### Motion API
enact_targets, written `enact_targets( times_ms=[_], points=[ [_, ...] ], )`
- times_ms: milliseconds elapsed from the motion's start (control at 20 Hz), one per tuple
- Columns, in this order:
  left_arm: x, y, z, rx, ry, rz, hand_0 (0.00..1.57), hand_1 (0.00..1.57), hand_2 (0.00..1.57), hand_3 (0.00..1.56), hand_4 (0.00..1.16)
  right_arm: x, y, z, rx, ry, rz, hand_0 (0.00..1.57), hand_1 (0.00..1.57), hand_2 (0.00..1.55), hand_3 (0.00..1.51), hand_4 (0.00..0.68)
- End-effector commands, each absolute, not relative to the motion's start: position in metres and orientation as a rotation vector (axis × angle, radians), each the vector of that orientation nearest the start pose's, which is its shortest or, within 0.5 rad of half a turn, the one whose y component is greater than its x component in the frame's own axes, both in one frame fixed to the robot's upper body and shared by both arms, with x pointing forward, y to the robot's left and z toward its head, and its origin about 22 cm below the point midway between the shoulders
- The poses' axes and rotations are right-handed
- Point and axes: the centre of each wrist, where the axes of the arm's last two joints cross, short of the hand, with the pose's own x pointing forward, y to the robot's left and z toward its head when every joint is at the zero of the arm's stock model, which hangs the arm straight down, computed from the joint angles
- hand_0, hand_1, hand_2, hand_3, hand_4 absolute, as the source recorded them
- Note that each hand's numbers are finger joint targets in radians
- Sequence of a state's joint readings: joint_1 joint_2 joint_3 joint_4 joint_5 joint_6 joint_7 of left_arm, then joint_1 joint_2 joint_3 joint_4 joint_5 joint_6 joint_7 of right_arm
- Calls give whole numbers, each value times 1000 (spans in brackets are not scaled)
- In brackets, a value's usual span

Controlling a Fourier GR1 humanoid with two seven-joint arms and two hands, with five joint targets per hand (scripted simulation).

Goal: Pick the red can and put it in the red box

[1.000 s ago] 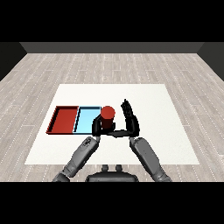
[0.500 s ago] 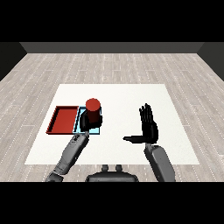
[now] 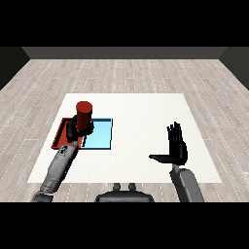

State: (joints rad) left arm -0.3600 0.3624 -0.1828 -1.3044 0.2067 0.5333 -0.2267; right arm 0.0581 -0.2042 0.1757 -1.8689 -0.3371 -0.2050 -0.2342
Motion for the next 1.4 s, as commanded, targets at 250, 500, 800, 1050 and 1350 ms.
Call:
enact_targets(
  times_ms=[250, 500, 800, 1050, 1350],
  points=[
    [334, 368, 19, 758, -1467, -81, 1571, 1571, 1559, 1493, 1059, 223, -241, 52, 108, -1930, -182, 0, 0, 0, 0, 0],
    [327, 391, -22, 859, -1201, -133, 1571, 1571, 1525, 1416, 1002, 236, -238, 45, 134, -1941, -188, 0, 0, 0, 0, 0],
    [323, 410, -38, 880, -982, -163, 0, 0, 0, 0, 719, 242, -241, 18, 101, -1928, -162, 0, 0, 0, 0, 0],
    [311, 387, -72, 795, -948, -220, 879, 879, 925, 776, 517, 260, -236, 10, 67, -1932, -189, 0, 0, 0, 0, 0],
    [331, 405, -41, 811, -855, -278, 0, 0, 0, 0, 0, 273, -233, 12, 111, -1952, -192, 0, 0, 0, 0, 0]
  ],
)
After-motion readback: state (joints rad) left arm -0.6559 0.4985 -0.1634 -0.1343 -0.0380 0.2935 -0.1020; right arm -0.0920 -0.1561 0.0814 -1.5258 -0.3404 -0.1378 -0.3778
